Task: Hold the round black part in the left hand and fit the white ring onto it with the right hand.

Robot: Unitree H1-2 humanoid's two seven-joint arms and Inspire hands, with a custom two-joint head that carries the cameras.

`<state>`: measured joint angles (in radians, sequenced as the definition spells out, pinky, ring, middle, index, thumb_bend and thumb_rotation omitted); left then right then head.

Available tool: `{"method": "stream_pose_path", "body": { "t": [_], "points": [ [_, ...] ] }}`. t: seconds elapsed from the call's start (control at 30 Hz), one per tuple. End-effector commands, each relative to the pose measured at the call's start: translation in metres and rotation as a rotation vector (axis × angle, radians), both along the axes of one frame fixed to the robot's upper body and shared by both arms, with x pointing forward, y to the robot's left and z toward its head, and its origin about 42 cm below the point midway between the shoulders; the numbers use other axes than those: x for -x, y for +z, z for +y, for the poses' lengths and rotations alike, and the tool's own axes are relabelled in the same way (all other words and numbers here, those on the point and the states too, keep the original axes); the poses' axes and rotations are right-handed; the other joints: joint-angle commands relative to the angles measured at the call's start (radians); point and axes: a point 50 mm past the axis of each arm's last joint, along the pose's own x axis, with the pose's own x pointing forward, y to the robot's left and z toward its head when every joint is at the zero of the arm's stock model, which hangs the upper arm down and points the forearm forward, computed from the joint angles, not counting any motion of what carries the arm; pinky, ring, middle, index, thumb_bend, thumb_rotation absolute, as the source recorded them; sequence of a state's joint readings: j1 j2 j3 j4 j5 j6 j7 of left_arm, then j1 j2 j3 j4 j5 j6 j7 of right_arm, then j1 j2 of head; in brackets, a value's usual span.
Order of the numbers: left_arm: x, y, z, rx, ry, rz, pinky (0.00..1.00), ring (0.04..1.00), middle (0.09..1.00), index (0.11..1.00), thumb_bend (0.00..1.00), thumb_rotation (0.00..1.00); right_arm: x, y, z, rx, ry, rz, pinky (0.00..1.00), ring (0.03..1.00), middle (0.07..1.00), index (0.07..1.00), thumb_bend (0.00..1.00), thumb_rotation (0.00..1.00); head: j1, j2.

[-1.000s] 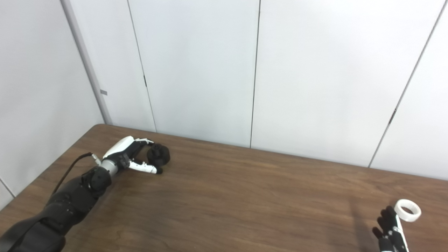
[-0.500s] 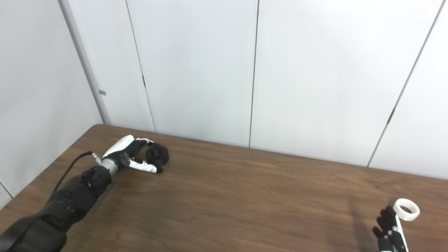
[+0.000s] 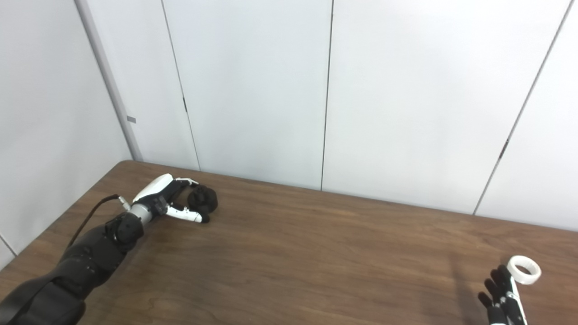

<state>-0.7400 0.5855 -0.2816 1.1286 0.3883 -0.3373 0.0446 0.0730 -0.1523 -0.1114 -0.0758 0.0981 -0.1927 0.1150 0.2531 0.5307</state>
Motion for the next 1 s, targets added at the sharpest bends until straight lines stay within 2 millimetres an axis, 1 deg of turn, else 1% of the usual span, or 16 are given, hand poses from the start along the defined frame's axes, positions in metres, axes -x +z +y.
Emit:
{"method": "stream_pose_path", "body": {
  "t": [0.0,0.27,0.33,0.4,0.43,0.47,0.53,0.63,0.83,0.97],
  "points": [
    [-0.003,0.004,-0.003,-0.023,-0.041,0.013,1.00,0.976,0.898,0.747,0.99,0.30,0.015,-0.023,0.003,-0.032,-0.022,0.071,0.94,0.978,0.997,1.000,0.44,0.87,0.000,0.001],
    [-0.003,0.001,-0.006,-0.020,-0.048,0.011,1.00,0.978,0.895,0.736,0.97,0.26,0.015,-0.022,0.006,-0.035,-0.018,0.072,0.95,0.986,1.000,1.000,0.41,0.87,-0.004,0.001],
    [-0.002,0.000,-0.007,-0.025,-0.051,-0.004,1.00,0.968,0.882,0.704,0.94,0.24,0.015,-0.022,0.006,-0.037,-0.019,0.075,0.95,0.988,1.000,1.000,0.42,0.87,-0.006,0.001],
    [-0.001,-0.001,-0.009,-0.023,-0.059,-0.037,1.00,0.948,0.859,0.646,0.93,0.19,0.015,-0.021,0.007,-0.042,-0.019,0.076,0.96,0.990,1.000,1.000,0.42,0.86,-0.009,0.002],
    [-0.001,-0.002,-0.009,-0.025,-0.062,-0.054,1.00,0.937,0.842,0.570,0.73,0.13,0.015,-0.021,0.008,-0.046,-0.018,0.073,0.96,0.991,1.000,1.000,0.42,0.86,-0.012,0.004],
    [0.000,-0.003,-0.010,-0.030,-0.065,-0.069,0.99,0.925,0.820,0.519,0.61,0.09,0.016,-0.021,0.008,-0.043,-0.018,0.072,0.96,0.989,1.000,1.000,0.42,0.85,-0.013,0.005],
    [0.000,-0.005,-0.012,-0.040,-0.068,-0.090,1.00,0.917,0.786,0.490,0.55,0.06,0.016,-0.020,0.009,-0.041,-0.020,0.070,0.95,0.988,1.000,1.000,0.42,0.86,-0.013,0.008],
    [0.000,-0.005,-0.014,-0.054,-0.081,-0.111,1.00,0.924,0.753,0.481,0.52,0.05,0.016,-0.019,0.011,-0.053,-0.022,0.062,0.96,0.991,1.000,1.000,0.41,0.85,-0.015,0.011],
    [-0.001,-0.003,-0.013,-0.076,-0.091,-0.110,1.00,0.935,0.753,0.481,0.52,0.05,0.015,-0.018,0.012,-0.061,-0.023,0.054,0.97,1.000,1.000,1.000,0.40,0.85,-0.012,0.021],
    [-0.001,0.000,-0.013,-0.087,-0.105,-0.117,1.00,0.932,0.749,0.480,0.52,0.05,0.015,-0.016,0.013,-0.065,-0.031,0.047,0.96,0.990,1.000,1.000,0.44,0.85,-0.011,0.026]
  ]
}}
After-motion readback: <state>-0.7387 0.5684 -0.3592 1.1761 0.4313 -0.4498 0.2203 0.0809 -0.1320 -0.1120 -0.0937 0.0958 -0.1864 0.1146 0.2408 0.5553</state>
